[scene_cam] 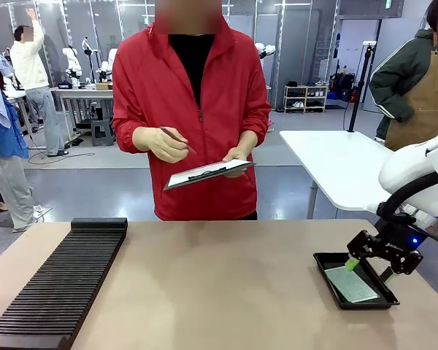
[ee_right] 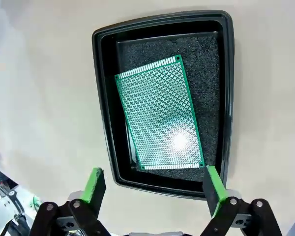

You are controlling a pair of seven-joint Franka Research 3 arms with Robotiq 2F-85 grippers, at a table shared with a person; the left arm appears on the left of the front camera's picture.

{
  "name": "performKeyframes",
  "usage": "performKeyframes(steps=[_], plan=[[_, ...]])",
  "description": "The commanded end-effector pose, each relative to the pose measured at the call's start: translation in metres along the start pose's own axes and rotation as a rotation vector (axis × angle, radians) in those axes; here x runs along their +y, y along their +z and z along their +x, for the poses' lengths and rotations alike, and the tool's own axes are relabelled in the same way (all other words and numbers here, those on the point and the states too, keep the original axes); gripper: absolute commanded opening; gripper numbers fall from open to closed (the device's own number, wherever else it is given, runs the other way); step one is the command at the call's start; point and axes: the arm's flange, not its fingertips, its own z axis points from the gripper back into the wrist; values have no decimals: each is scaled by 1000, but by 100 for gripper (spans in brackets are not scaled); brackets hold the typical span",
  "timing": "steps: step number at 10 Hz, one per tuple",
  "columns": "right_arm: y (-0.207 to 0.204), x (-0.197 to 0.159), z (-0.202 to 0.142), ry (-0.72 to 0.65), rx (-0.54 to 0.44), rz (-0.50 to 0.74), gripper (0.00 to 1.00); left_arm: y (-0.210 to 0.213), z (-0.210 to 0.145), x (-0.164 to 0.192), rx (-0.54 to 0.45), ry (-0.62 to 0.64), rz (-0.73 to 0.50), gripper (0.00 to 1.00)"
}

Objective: Inspect the PCB.
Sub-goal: Place the Blank PCB in the ESD tray.

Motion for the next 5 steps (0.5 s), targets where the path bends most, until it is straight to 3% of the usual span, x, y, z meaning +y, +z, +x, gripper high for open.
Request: performKeyframes(steps=[1,5], plan=[[0,-2,1,-2,-5,-3,100,0,-4,-3,6,3,7,100],[0,-2,1,-2,-5,-3,100,0,-4,-3,6,3,7,100]])
